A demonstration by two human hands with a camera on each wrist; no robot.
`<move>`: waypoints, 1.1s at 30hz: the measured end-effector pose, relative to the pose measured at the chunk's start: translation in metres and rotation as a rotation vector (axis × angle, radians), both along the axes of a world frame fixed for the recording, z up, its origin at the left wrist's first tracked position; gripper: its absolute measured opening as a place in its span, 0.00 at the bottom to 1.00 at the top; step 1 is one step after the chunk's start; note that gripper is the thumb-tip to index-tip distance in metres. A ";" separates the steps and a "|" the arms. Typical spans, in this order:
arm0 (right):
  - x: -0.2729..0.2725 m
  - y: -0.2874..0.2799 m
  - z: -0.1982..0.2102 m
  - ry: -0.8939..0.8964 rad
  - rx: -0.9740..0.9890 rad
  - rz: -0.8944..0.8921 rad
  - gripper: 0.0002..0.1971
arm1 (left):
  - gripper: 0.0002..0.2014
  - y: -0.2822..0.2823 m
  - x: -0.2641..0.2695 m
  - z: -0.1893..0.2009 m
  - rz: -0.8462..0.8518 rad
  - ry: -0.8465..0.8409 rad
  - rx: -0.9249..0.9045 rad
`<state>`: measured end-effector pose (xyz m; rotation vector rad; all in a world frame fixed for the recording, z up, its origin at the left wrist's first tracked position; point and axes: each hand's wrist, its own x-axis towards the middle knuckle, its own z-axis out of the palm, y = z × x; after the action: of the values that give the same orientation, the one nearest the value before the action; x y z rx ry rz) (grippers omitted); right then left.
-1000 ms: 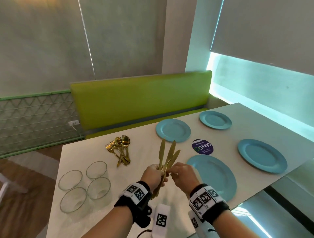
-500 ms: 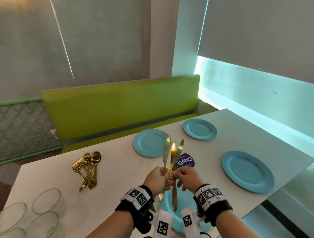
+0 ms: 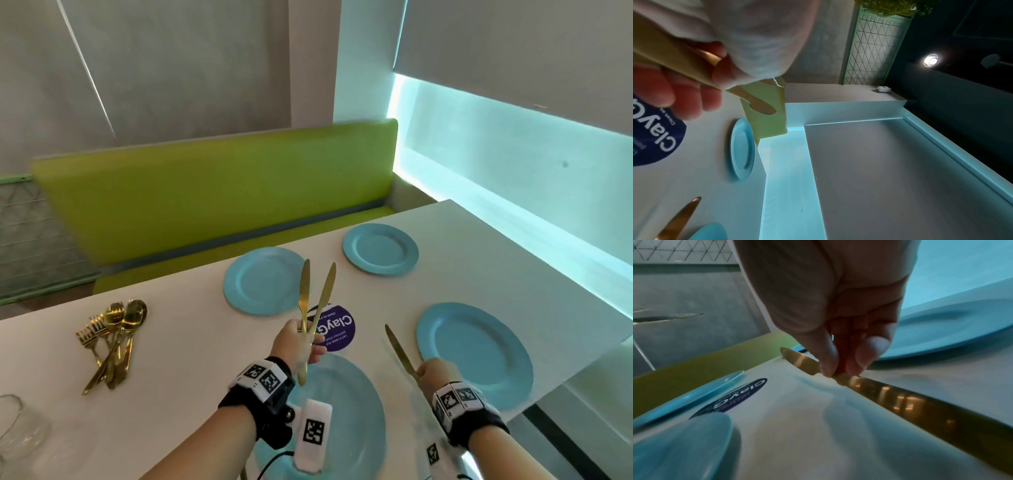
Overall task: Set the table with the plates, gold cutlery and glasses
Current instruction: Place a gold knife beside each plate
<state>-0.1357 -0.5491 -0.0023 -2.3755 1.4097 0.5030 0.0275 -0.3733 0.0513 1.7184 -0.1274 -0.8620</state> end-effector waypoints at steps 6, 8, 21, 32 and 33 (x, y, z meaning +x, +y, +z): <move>-0.002 -0.006 -0.015 0.022 0.009 -0.057 0.15 | 0.08 -0.020 -0.013 -0.009 0.000 -0.017 0.051; -0.002 -0.007 -0.017 0.001 0.001 -0.095 0.14 | 0.09 -0.024 -0.016 -0.011 0.004 -0.024 0.063; -0.002 -0.003 -0.018 -0.014 -0.094 -0.117 0.15 | 0.11 -0.015 -0.019 -0.020 0.007 -0.035 0.113; 0.032 0.026 0.018 -0.185 -0.125 0.127 0.13 | 0.08 0.012 -0.003 -0.002 -0.027 -0.025 0.048; 0.042 0.033 0.024 -0.265 -0.105 0.181 0.14 | 0.08 0.015 -0.003 0.000 -0.036 -0.020 0.038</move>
<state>-0.0934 -0.5161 0.0222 -2.5550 1.1367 0.1514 0.0249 -0.3580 0.0513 1.7648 -0.1570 -0.8793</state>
